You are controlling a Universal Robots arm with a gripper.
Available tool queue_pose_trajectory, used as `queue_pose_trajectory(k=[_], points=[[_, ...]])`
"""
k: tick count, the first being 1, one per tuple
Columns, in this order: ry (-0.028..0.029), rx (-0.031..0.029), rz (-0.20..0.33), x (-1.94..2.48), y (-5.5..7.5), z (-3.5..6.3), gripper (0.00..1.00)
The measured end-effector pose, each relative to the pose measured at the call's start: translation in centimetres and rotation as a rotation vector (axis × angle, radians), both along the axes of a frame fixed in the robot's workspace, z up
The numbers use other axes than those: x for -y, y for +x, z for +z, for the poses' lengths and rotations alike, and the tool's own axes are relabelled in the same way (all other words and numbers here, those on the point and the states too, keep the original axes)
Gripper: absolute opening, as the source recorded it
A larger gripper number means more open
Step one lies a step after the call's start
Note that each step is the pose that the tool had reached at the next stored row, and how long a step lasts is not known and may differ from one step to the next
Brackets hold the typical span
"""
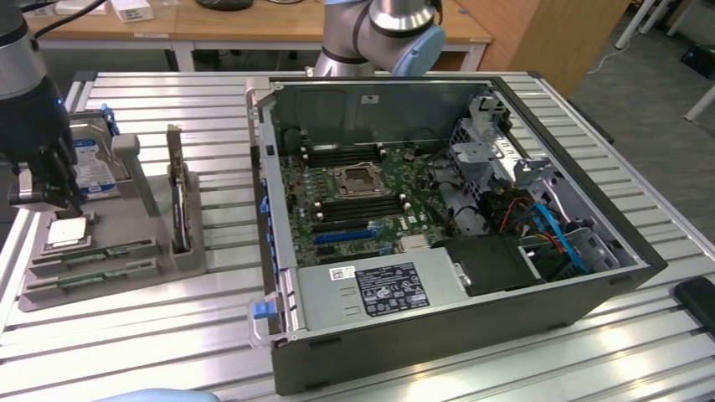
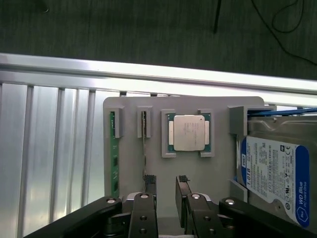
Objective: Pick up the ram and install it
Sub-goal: 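Pick up the ram and move it above insertion slot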
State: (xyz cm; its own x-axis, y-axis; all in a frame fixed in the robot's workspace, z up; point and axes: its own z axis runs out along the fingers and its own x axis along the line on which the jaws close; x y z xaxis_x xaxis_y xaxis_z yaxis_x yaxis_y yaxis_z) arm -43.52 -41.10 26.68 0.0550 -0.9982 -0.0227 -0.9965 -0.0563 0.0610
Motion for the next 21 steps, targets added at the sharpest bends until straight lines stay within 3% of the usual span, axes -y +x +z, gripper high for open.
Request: queue_pose_trajectory(k=[15, 17, 19, 21], points=[[0.0001, -0.0001, 0.000, 3.78, 1.0, 0.00, 0.30], [0.0000, 0.0000, 0.000, 4.13, 1.1, 0.00, 0.30], [0.0000, 0.0045, 0.000, 4.17, 1.1, 0.01, 0.30], [0.0000, 0.0156, 0.000, 4.17, 1.1, -0.01, 0.30]])
